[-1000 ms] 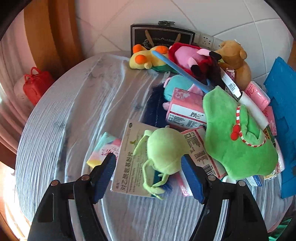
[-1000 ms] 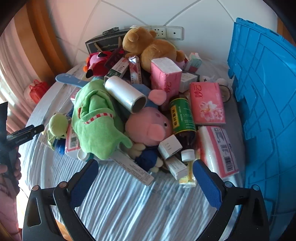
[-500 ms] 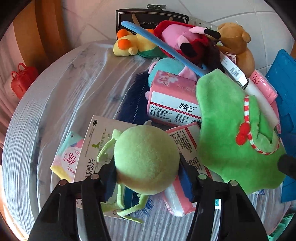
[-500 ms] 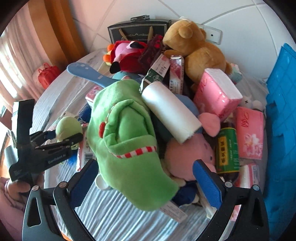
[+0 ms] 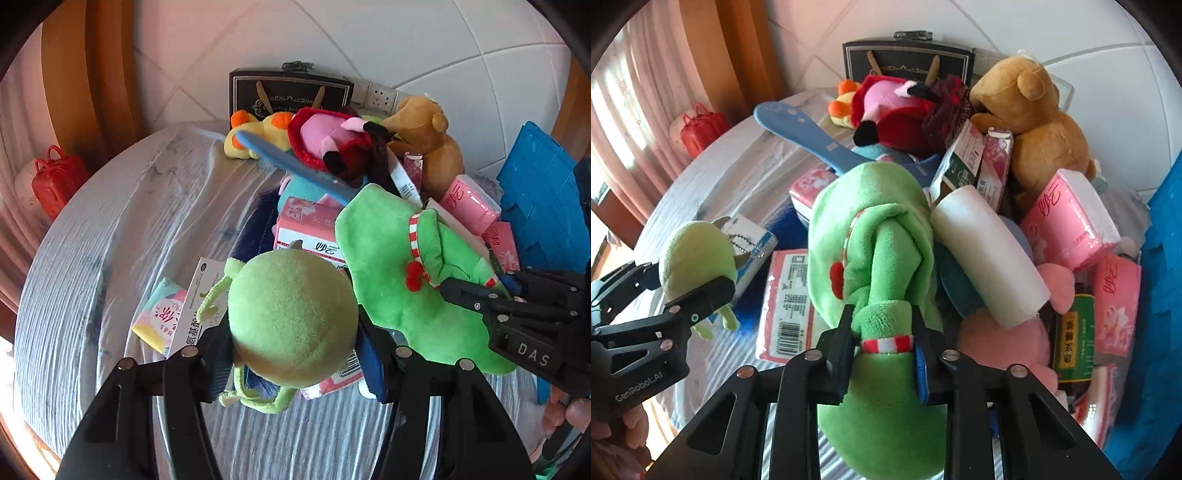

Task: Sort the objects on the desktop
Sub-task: 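Grasp the green round plush toy with the left gripper while the right gripper grasps the green plush frog, then carry the green round plush and the green plush frog over the blue crate with both grippers, then release both green plush toys into the crate with both grippers, then move both grippers back over the pile of items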

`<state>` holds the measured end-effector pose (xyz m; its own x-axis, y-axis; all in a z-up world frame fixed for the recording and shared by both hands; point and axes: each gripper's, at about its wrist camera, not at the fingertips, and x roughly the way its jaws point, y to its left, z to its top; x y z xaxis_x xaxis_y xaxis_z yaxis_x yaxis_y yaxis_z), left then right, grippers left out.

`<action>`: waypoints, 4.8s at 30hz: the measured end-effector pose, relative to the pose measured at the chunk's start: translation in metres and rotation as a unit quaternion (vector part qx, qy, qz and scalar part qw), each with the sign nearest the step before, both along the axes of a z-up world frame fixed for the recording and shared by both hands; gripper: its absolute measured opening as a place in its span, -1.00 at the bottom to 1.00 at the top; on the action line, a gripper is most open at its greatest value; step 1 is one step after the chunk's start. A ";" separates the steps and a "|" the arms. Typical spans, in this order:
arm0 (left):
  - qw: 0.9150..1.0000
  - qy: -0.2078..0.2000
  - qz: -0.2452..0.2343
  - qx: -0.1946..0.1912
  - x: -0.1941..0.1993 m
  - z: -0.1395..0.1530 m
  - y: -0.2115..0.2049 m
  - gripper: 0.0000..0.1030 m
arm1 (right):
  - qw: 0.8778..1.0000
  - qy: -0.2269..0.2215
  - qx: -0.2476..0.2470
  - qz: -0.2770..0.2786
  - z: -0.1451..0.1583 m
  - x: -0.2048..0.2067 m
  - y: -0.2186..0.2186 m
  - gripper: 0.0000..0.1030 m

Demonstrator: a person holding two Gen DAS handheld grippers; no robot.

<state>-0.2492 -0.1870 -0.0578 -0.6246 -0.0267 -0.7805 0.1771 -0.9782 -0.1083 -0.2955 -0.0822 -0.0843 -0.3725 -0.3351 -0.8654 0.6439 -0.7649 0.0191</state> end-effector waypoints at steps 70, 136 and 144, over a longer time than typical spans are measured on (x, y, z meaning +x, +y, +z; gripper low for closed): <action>0.955 -0.092 -0.276 -0.054 -0.176 0.132 0.594 0.12 | 0.949 0.117 -0.013 -0.293 0.187 -0.138 0.543 -0.52; 0.976 0.189 -0.092 -0.050 0.064 0.173 0.342 0.69 | 0.939 0.234 -0.190 -0.168 0.220 0.084 0.443 1.00; 0.992 0.119 0.005 -0.047 0.076 0.110 0.230 0.69 | 0.944 0.241 -0.210 -0.081 0.212 0.106 0.352 1.00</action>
